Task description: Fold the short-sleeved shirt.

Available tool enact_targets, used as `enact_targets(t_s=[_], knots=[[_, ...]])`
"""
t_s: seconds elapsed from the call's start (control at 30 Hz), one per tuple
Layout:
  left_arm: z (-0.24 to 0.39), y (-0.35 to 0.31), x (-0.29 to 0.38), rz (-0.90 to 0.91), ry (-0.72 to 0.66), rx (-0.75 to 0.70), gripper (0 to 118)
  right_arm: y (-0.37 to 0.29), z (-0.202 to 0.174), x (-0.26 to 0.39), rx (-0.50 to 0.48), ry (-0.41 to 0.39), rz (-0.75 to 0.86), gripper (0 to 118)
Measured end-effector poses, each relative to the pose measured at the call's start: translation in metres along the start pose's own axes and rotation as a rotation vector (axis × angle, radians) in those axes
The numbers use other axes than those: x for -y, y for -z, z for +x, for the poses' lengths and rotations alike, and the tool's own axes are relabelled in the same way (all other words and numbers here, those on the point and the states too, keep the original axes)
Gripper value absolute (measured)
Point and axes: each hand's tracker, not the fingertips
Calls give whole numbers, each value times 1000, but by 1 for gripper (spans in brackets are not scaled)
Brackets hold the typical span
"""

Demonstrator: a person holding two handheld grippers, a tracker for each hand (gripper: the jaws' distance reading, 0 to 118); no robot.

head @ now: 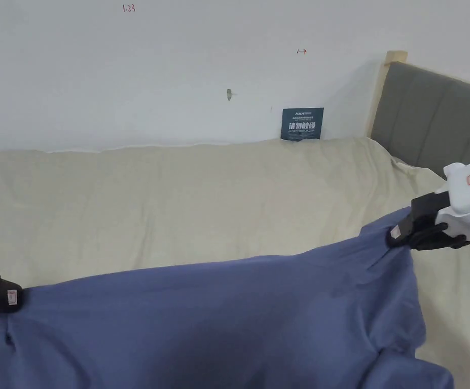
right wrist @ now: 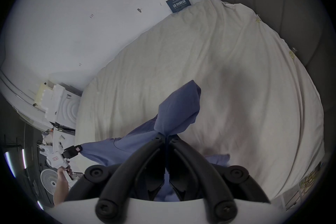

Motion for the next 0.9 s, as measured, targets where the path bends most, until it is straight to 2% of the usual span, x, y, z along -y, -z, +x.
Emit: enact_targets(t_s=[0.13, 0.3, 0.63, 0.83, 0.87, 0.9], knots=[[5, -26, 34, -25, 17, 31, 6, -39, 9, 45, -21, 25, 26, 3], [3, -45, 93, -21, 3, 73, 6, -57, 30, 112, 22, 54, 34, 3], [-24, -8, 215, -161, -141, 74, 6, 6, 90, 226, 209, 47, -97, 3], [-38, 2, 226, -160, -200, 69, 7, 11, 99, 241, 198, 56, -80, 3], [-38, 2, 224, -160, -205, 69, 10, 11, 98, 240, 197, 51, -78, 3], [-37, 1, 222, -159, -206, 62, 25, 8, 97, 240, 197, 49, -79, 10]])
